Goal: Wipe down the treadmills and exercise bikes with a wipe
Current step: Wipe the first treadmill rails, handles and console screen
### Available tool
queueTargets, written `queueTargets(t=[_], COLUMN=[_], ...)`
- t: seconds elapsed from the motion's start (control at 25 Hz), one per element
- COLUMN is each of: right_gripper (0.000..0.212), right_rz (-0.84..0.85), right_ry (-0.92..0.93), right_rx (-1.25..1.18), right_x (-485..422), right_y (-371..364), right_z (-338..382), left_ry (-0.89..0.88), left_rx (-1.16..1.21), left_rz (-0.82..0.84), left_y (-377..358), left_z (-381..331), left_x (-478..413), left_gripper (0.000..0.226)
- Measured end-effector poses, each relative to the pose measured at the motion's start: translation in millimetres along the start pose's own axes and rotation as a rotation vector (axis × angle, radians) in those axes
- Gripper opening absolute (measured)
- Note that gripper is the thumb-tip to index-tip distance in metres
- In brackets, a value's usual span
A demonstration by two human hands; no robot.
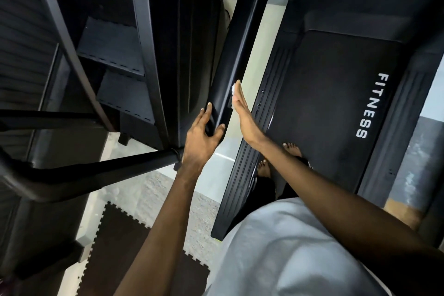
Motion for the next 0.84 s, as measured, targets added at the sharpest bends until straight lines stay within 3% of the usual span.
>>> queueTargets(t=[0.08,0.2,0.28,0.48,0.72,0.84], right_gripper=[0.06,0.04,0.025,0.007,0.016,0.012], right_rz=[-0.086,-0.445,-0.561,-0.615,-0.499,-0.589], right_ry=[0.004,0.069,0.063,-0.122,-0.247,-0.243], right_rx=[0.028,0.015,-0.092,-0.451,-0.313,-0.369], right_x=[-2.4,2.2,0.5,-35.7,-30.8,-48.6], right_y=[3.8,25.4,38.5,70.6,55.2,70.3], right_z=[-1.9,-3.2,1.4,12.8,-25.9,-10.4], left_ry=[0.041,0.077,0.088,0.074,0.022,0.025], left_rx=[0.01,0.016,0.025,-0.018,-0.111,-0.085], left_rz=[-0.026,-0.048,-0.065,-0.038,-0.007,-0.051], left_y=[-0.3,-1.1,-1.7,-4.7,-11.9,-14.7], left_z=[-1.4,-3.6,-2.7,-6.6,-15.3,-16.3], left_x=[-0.4,-1.8,-1.6,-4.4,-16.5,-14.5], left_gripper=[0.072,0.071,0.071,0.071,0.07,0.07])
Point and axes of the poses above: each hand's wrist, its own x-axis away from the middle knuckle, its own y-axis out of the back of the hand, z = x × y, the point moved 7 cm from there along -x, towards the middle knuckle, and after that the axes turned 15 degrees about -y, right-handed, at the moved point
